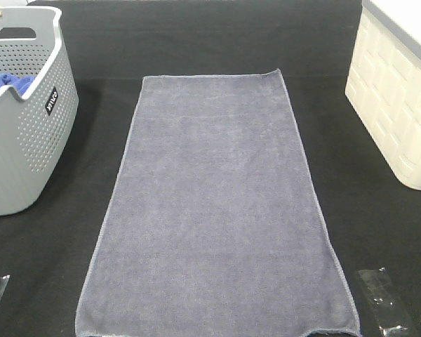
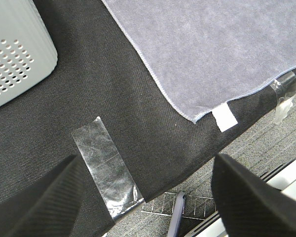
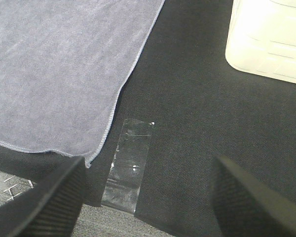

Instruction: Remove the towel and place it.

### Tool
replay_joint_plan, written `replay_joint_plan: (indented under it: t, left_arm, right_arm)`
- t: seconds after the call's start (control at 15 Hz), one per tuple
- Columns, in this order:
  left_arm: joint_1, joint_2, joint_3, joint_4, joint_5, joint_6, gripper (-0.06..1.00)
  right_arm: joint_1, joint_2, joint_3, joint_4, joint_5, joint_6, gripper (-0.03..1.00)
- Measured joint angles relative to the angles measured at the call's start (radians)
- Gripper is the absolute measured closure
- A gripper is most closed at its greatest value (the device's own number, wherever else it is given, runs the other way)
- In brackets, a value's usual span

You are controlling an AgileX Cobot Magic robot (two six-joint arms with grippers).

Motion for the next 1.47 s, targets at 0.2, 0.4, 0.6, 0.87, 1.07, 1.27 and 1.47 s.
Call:
replay_joint_plan:
  t: [0.2,0.4,0.6,0.87,1.07,1.27,1.47]
  left_arm:
    - [0.000,0.000,0.000,0.000,0.000,0.000,0.25]
    - [0.000,0.000,0.000,0.000,0.000,0.002,0.25]
    - [0.015,0.000,0.000,0.000,0.000,0.002,0.25]
    - [0.224,-0.007,0.000,0.000,0.000,0.003,0.25]
    - [0.339,-0.107,0.000,0.000,0.000,0.003,0.25]
    - [0.363,-0.223,0.000,0.000,0.000,0.003,0.25]
    - [0.364,-0.312,0.000,0.000,0.001,0.003,0.25]
  right_arm:
    - [0.000,0.000,0.000,0.000,0.000,0.000,0.30]
    - [0.000,0.000,0.000,0.000,0.000,0.000,0.30]
    - [0.000,0.000,0.000,0.000,0.000,0.000,0.30]
    - [0.000,0.000,0.000,0.000,0.000,0.000,0.30]
    - [0.000,0.000,0.002,0.000,0.000,0.000,0.30]
    - [-0.054,-0.001,0.004,0.001,-0.001,0.000,0.30]
    - [-0.161,-0.018,0.004,0.001,-0.001,0.000,0.30]
